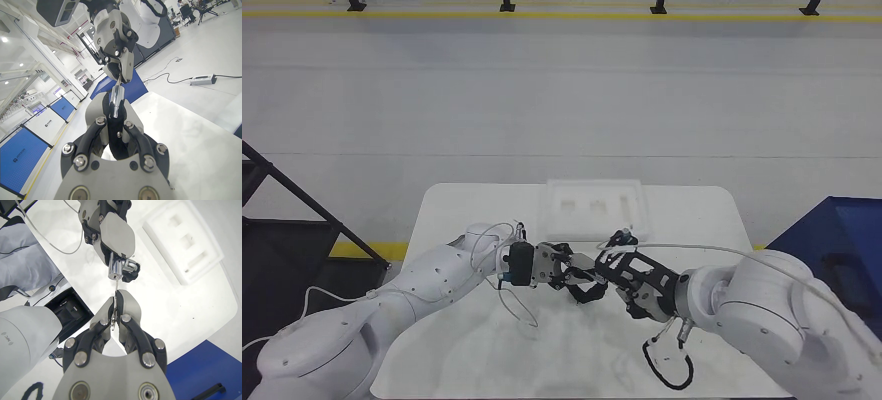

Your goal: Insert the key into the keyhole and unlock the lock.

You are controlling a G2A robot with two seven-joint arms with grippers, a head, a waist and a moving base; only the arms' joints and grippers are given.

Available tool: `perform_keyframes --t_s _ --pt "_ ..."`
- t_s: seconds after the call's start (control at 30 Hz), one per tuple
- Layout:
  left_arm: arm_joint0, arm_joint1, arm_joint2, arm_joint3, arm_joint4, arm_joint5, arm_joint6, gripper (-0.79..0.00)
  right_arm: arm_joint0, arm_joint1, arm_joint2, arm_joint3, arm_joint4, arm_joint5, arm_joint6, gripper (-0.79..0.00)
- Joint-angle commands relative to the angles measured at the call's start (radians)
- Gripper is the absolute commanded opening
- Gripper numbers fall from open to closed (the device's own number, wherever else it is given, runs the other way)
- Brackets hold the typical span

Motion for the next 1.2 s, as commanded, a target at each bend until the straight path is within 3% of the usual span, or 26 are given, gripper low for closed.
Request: perform_keyframes --t_s 0.0,1.17 --pt "0.000 0.000 0.000 0.002 -0.001 0.001 0.001 -0.785 0.002 0.000 -0.004 0.000 -0.002 0.000 0.002 -0.785" --pt "0.003 -0.003 0.000 -0.002 0.014 0.001 0.001 -0.785 0.039 -0.010 -0.049 0.031 -0.007 0.021 0.011 -0.785"
